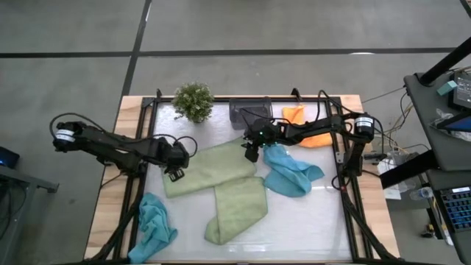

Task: Fold microfiber towels
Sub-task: Fold the left green towel

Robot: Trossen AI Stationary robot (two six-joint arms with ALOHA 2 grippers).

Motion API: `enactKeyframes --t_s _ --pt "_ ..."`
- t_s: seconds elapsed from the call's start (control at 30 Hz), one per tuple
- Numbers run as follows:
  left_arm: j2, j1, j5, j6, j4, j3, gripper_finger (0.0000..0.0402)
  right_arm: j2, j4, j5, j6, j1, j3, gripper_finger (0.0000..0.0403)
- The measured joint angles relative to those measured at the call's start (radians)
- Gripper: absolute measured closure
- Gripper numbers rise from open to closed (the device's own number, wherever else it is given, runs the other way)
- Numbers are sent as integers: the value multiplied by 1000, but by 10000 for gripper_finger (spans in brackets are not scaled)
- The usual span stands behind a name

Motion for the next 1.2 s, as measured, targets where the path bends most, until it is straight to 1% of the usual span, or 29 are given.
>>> enactKeyframes --t_s 0.1,0.23,0.3,0.4,0.57,0.63,0.7,0.9,0.97,1.07,1.13,1.2 --pt "56 4 0 -65 -7 -3 258 0 0 0 0 2 0 250" --pt "144 4 0 -69 0 2 259 0 1 0 0 5 0 250" --pt "183 3 0 -66 20 3 267 -1 -2 0 0 7 -2 250" --pt "229 4 35 -12 109 5 293 -1 -14 0 6 11 -4 250" --pt "275 3 74 41 150 45 359 -1 -32 0 34 11 -13 252" --pt "273 2 77 42 146 50 385 4 -3 1 42 11 -22 255" --pt "267 1 90 42 151 57 396 18 49 7 48 10 -24 259" --pt "234 -17 142 36 147 57 396 103 160 68 64 9 -25 266" --pt "220 -26 163 34 145 57 399 125 183 106 79 9 -25 266" --pt "198 -40 178 34 142 65 400 138 206 118 86 8 -25 268" --pt "185 -46 179 34 133 77 401 137 210 121 85 9 -25 276" --pt "177 -49 179 34 111 92 401 134 208 115 80 9 -25 294"
